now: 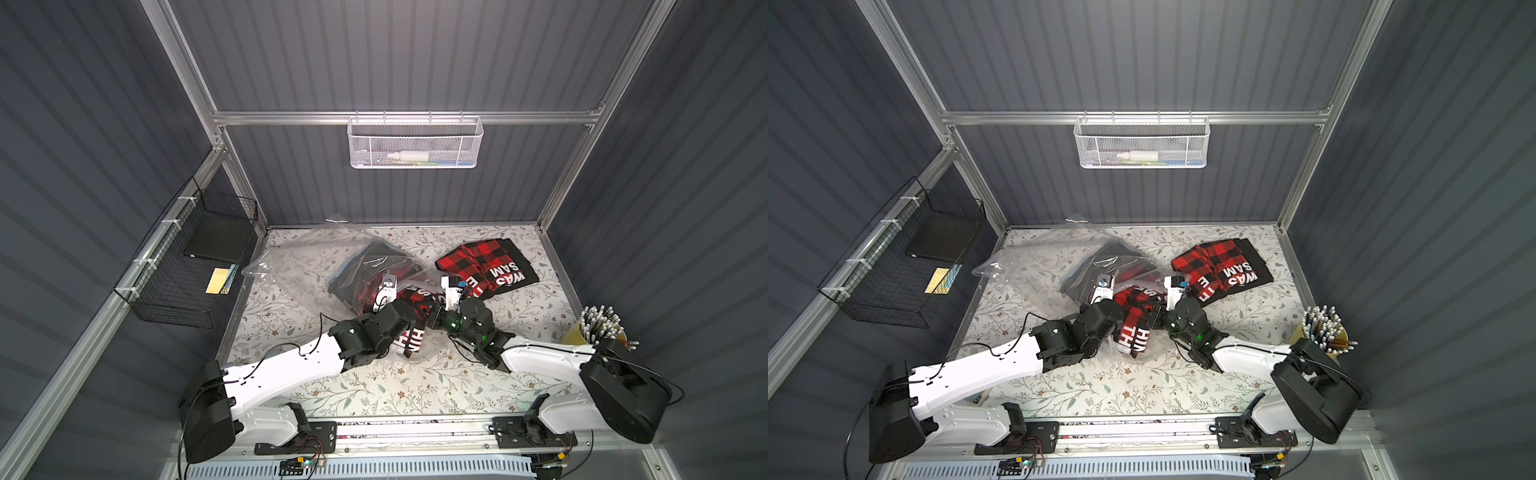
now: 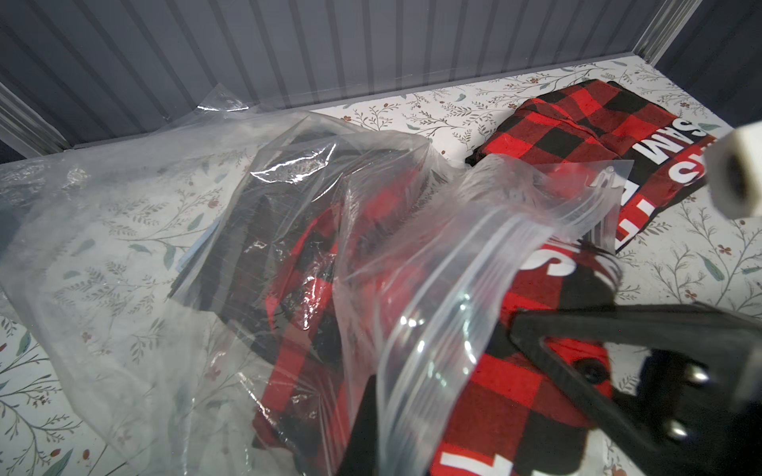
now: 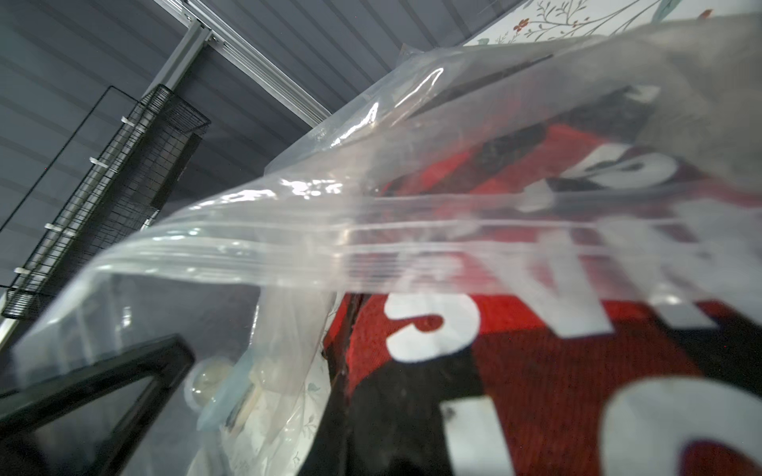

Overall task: Take the shirt out of the vacuum bag
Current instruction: Take out the shirt from the vacuum bag, then place the shirt at the center of the board.

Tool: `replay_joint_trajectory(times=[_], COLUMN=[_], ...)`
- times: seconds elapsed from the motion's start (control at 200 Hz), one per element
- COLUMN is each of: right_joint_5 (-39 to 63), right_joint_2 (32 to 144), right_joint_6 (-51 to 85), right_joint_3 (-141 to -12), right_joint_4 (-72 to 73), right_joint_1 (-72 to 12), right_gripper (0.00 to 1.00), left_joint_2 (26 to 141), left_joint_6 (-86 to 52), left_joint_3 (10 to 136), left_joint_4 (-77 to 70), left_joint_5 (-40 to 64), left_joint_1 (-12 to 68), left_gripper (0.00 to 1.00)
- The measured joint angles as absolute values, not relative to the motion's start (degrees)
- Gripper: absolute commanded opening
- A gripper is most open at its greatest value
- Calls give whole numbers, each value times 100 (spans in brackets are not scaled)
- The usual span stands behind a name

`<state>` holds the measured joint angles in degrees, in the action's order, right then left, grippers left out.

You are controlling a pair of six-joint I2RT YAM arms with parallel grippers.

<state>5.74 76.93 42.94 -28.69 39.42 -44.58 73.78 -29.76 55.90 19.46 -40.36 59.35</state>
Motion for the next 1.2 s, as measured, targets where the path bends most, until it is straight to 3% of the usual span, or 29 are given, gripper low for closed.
replay_joint_trajectory(times=[0.54,1.201], right_joint_5=[609,-5], right_joint_2=[5800,4032], right_joint_6=[4018,3387], right_joint_3=[-2932,-4482], right_joint_4=[2379,331], right_joint_1=[-4475,-4543], right_gripper=[0,0], left_joint_2=[7419,7526], left_joint_6=[-2974,-2952], left_joint_3=[5590,5572], left_joint_4=[1944,1944], left_joint_5=[-4082,-4390], left_joint_1=[5961,5961], left_gripper=[0,0])
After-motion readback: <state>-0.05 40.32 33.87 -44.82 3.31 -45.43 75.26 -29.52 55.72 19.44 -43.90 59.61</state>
